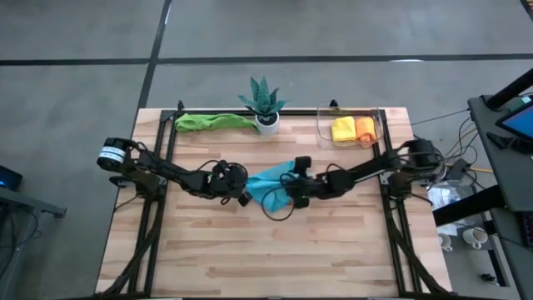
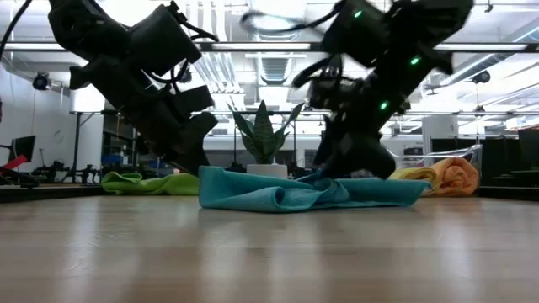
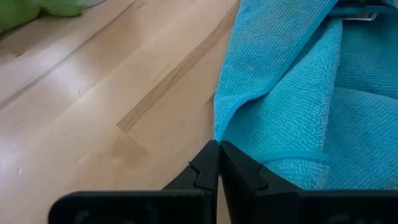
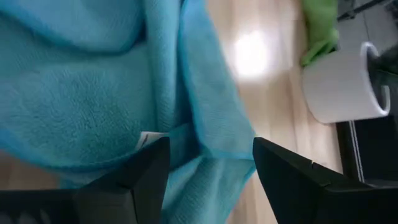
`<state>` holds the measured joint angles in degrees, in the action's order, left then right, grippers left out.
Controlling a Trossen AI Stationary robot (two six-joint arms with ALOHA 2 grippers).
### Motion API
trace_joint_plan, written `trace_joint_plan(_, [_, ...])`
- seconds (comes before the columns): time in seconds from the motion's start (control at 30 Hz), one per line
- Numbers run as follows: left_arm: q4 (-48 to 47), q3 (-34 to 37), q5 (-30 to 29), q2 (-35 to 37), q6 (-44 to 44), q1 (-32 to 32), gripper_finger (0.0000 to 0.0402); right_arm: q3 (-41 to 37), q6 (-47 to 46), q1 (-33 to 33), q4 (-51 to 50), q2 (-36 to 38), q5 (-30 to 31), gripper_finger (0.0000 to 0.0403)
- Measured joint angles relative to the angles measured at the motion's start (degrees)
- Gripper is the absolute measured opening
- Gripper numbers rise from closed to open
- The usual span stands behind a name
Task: Roll microfiber towels into tight, uniform cylinder then place into a basket
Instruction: Fold the blue microfiber cloth
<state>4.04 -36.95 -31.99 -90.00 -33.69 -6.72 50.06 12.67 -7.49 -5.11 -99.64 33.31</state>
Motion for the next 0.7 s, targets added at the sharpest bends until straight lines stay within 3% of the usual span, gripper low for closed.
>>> trace_joint_plan(0.27, [0.0,0.0,0.0,0.0,0.0,0.0,0.0,7.6,2.2,0.0,-7.9,-7.1,4.5,0.0208])
trace_joint_plan(0.7, [0.0,0.2,0.0,0.0,0.0,0.0,0.0,8.1,1.3,-0.1,-11.1,-3.5,5.3,0.0111])
